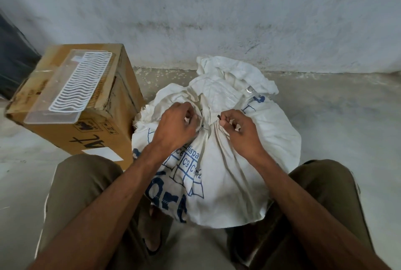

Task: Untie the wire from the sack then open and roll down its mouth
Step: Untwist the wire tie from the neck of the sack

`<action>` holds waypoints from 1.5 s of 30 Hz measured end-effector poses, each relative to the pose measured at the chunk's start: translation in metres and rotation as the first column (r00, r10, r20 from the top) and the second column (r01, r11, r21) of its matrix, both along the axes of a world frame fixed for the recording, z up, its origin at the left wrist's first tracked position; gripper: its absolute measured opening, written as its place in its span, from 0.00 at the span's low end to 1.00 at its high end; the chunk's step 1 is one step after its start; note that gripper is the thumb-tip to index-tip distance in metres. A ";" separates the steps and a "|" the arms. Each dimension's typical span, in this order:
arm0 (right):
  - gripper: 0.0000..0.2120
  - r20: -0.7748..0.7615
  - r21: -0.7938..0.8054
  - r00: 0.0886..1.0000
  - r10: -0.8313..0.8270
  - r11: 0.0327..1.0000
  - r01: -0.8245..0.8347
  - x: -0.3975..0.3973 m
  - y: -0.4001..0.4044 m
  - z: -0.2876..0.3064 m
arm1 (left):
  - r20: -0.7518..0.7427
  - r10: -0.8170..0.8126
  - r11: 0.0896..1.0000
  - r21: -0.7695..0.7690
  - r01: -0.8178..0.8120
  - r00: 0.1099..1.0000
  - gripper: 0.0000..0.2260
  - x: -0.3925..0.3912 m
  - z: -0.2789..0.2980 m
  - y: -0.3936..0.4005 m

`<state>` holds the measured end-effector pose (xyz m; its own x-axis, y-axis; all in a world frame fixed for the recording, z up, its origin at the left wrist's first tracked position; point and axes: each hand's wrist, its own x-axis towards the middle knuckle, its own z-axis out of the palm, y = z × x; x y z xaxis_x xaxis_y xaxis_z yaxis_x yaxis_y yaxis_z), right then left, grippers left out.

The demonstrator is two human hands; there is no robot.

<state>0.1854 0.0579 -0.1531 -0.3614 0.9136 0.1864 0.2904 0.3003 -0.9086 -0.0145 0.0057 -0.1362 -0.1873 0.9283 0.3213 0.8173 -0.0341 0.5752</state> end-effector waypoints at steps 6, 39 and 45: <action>0.04 -0.107 -0.045 0.994 -0.015 0.999 0.011 0.013 -0.029 0.034 | 0.098 -0.170 0.986 0.023 0.168 0.981 0.14 0.008 0.004 -0.022; 0.05 -0.415 -0.061 0.891 0.184 0.971 -0.229 0.005 -0.127 0.186 | 0.420 -0.148 0.956 0.291 0.022 0.895 0.05 0.038 0.102 -0.153; 0.02 -0.424 -0.111 0.891 0.161 0.967 -0.227 -0.046 -0.107 0.210 | 0.383 -0.029 0.964 0.253 -0.075 0.923 0.05 0.000 0.128 -0.150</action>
